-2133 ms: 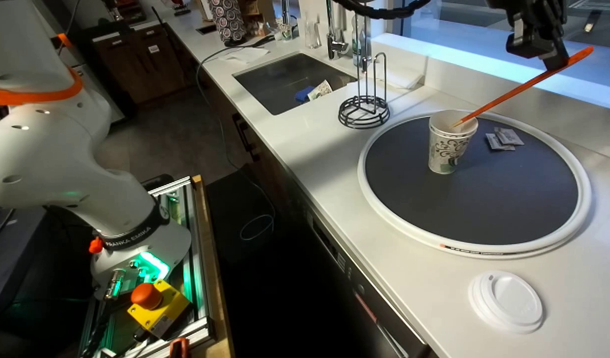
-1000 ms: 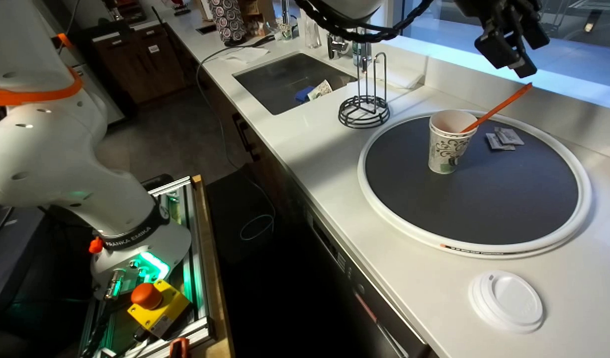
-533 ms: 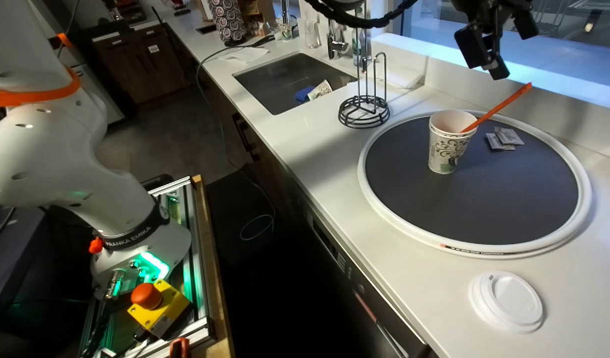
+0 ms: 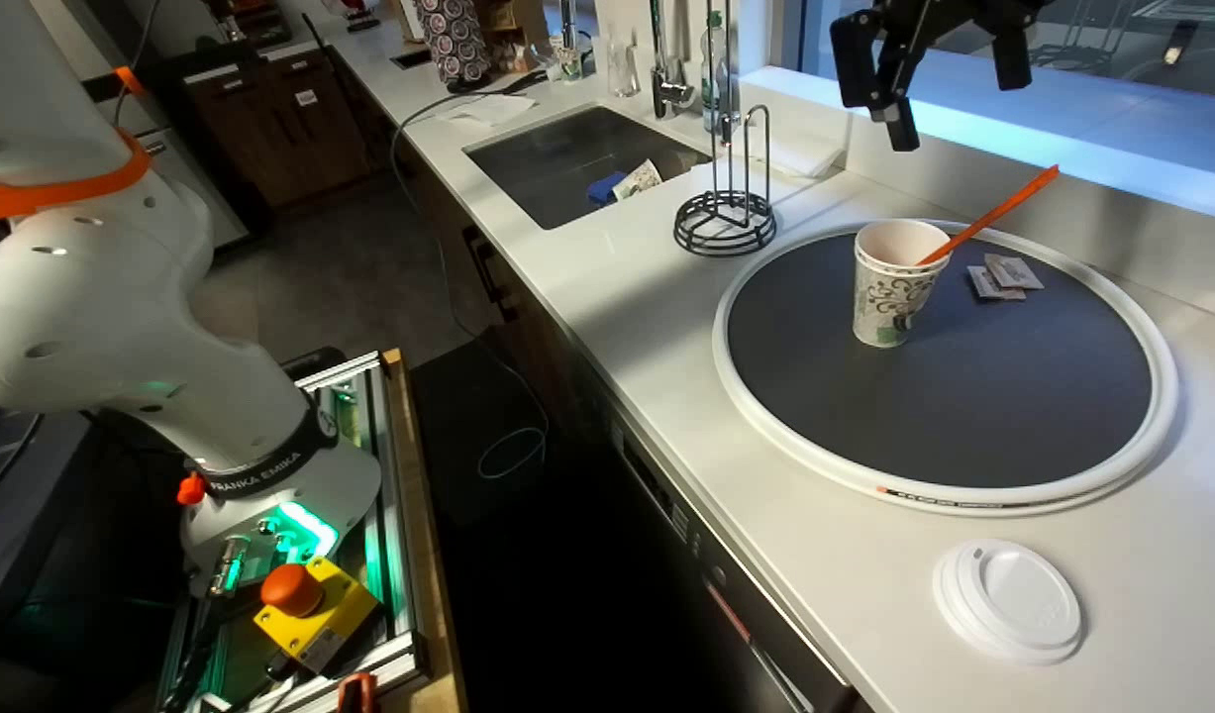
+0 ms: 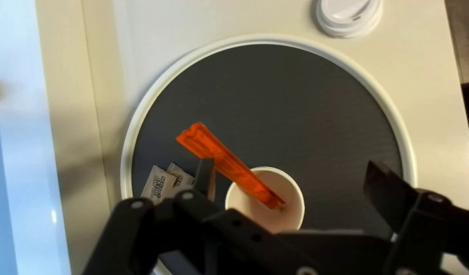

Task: Turn the paper cup over and put the orange object inside the paper cup

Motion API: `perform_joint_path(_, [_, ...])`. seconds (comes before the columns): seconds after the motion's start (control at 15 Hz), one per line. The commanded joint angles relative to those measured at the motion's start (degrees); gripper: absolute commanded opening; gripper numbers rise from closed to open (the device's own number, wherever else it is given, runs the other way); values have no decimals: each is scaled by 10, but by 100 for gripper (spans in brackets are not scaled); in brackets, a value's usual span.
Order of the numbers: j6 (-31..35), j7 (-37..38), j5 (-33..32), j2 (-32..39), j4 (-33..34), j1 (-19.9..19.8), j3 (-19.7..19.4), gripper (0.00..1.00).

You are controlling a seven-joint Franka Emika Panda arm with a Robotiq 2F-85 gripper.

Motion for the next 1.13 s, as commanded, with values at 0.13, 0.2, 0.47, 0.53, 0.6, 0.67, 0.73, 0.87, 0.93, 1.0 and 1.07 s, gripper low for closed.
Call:
perform_joint_path(0.13, [-98,142,45,5,13,12,11,100])
perform_joint_path(0.2, [-107,166,58,7,12,13,14,100])
perform_joint_path(0.47, [-122,237,129,28,21,7,23,100])
perform_joint_path(0.53, [-120,250,149,33,22,4,23,100])
perform_joint_path(0.6, [-117,261,170,36,22,0,23,100])
perform_joint_path(0.67, [-113,272,190,41,24,-4,22,100])
perform_joint_path(0.73, [-111,283,210,45,25,-9,22,100])
perform_joint_path(0.87, [-105,306,247,50,25,-18,20,100])
perform_joint_path(0.93, [-100,317,266,51,22,-22,20,100])
perform_joint_path(1.0, [-104,296,230,42,16,-15,21,100])
perform_joint_path(1.07, [-104,301,242,44,16,-19,21,100])
